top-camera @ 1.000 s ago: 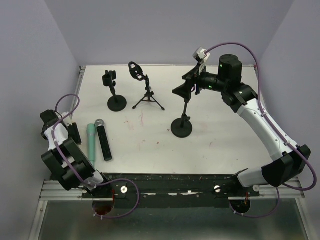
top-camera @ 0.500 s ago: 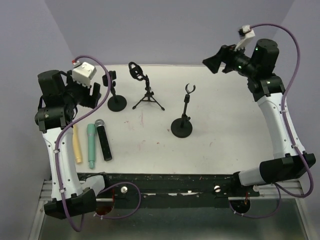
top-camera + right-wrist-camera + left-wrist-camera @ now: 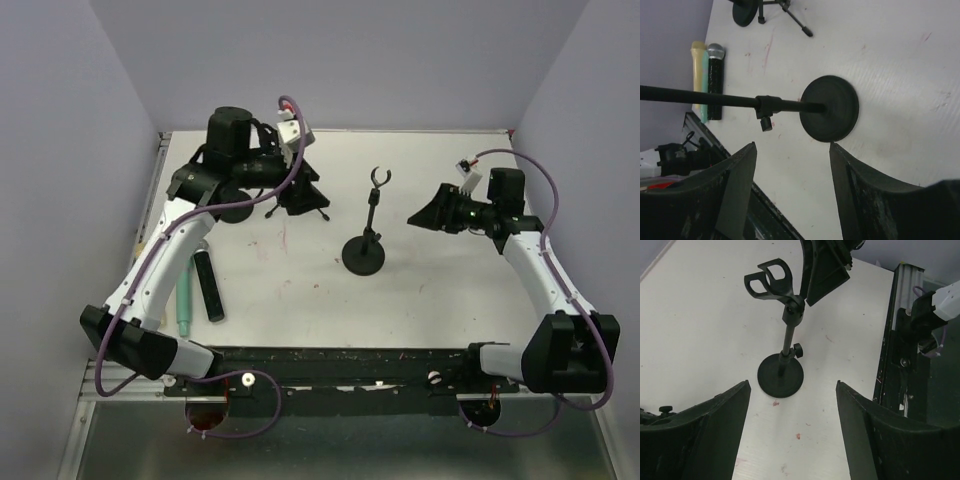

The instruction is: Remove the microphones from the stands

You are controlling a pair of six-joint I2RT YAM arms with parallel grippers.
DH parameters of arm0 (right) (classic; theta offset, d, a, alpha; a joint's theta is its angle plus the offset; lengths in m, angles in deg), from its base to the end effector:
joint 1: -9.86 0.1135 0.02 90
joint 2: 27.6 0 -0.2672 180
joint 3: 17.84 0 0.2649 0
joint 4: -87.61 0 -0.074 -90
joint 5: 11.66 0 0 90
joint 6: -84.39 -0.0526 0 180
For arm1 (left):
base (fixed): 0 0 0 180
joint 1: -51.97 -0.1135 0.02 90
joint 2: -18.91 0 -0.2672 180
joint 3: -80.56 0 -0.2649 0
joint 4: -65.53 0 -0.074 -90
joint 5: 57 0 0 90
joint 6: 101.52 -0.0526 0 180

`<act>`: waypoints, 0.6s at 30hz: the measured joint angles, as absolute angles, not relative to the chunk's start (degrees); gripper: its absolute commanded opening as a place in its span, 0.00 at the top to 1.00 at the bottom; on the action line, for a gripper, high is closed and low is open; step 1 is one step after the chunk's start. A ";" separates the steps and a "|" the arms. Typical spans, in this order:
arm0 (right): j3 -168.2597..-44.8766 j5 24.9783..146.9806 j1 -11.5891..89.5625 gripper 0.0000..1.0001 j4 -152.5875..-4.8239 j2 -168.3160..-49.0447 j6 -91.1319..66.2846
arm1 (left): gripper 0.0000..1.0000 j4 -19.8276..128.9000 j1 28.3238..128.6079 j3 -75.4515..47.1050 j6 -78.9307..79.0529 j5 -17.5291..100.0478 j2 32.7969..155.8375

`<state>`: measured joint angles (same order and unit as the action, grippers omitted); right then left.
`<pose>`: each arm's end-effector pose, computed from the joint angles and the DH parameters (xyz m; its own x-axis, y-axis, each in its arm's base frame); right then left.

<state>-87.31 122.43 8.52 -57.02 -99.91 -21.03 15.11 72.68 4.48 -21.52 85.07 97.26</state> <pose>0.2920 0.0298 0.2858 -0.7370 0.2083 -0.6430 -0.3463 0.7007 0.6238 0.2673 -0.1454 0.4448 -0.2331 0.2022 -0.9512 0.9416 0.2912 -0.1689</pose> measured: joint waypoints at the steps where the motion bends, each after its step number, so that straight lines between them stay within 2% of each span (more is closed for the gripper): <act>1: -85.74 123.86 8.52 0.35 -57.80 -100.13 -21.05 | 0.23 15.16 74.36 4.92 -21.50 83.87 98.31; 7: -82.33 132.45 8.65 0.43 -62.50 -104.66 -19.74 | 0.23 16.42 79.52 5.90 -20.34 78.17 103.68; 18: -80.82 140.40 15.64 0.43 -70.94 -109.81 -18.69 | 0.22 17.80 84.41 9.88 -20.78 75.74 111.64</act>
<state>-80.82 140.40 15.64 -70.94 -109.81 -18.69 17.80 84.41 9.88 -20.78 75.74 111.64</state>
